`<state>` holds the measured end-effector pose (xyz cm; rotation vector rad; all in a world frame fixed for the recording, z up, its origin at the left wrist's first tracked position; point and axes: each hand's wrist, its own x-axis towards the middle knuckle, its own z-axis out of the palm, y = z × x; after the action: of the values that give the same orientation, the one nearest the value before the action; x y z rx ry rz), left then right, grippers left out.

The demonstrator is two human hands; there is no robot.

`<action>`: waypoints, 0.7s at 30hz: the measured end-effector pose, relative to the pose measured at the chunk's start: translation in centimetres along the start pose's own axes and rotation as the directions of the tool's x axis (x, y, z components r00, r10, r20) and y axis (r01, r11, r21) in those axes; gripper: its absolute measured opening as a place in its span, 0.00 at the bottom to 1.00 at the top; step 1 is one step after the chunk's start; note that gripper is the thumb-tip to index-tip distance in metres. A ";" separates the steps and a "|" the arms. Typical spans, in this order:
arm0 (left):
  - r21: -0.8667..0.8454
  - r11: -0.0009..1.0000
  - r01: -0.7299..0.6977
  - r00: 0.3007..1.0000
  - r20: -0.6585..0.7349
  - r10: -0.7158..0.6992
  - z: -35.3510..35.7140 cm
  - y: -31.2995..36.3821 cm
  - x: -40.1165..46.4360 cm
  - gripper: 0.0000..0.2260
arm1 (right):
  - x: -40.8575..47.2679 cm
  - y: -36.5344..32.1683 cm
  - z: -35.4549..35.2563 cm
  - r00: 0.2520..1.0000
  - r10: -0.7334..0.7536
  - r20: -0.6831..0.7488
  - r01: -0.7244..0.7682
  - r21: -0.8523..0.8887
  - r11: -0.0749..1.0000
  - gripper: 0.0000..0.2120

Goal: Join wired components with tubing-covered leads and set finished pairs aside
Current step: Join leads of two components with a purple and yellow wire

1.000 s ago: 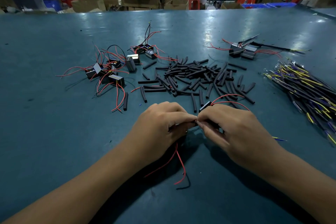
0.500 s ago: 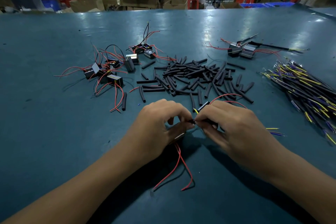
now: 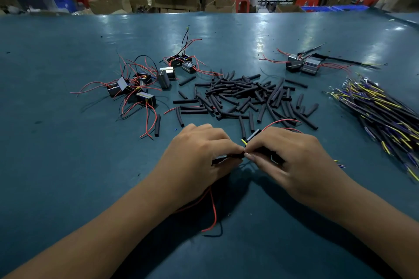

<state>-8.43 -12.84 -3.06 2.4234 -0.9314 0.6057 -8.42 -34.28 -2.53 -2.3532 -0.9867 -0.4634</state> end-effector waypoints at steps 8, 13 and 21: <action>0.075 0.997 0.005 0.998 0.054 -0.009 -0.2 0.0 0.0 0.13 | 0.0 0.3 -0.2 0.974 0.210 0.082 -0.225 0.260 0.939 0.06; 0.034 0.999 0.040 0.999 0.034 -0.041 -0.1 0.2 0.0 0.08 | 0.1 0.6 -0.2 0.954 0.275 0.120 -0.300 0.380 0.875 0.07; 0.028 0.999 -0.015 1.000 0.027 0.014 -0.3 0.2 0.0 0.07 | 0.1 0.7 0.0 0.941 0.293 0.166 -0.337 0.466 0.818 0.08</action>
<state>-8.63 -12.76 -2.81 2.4576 -0.9580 0.5971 -7.86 -34.62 -2.68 -2.0196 -0.6298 0.0271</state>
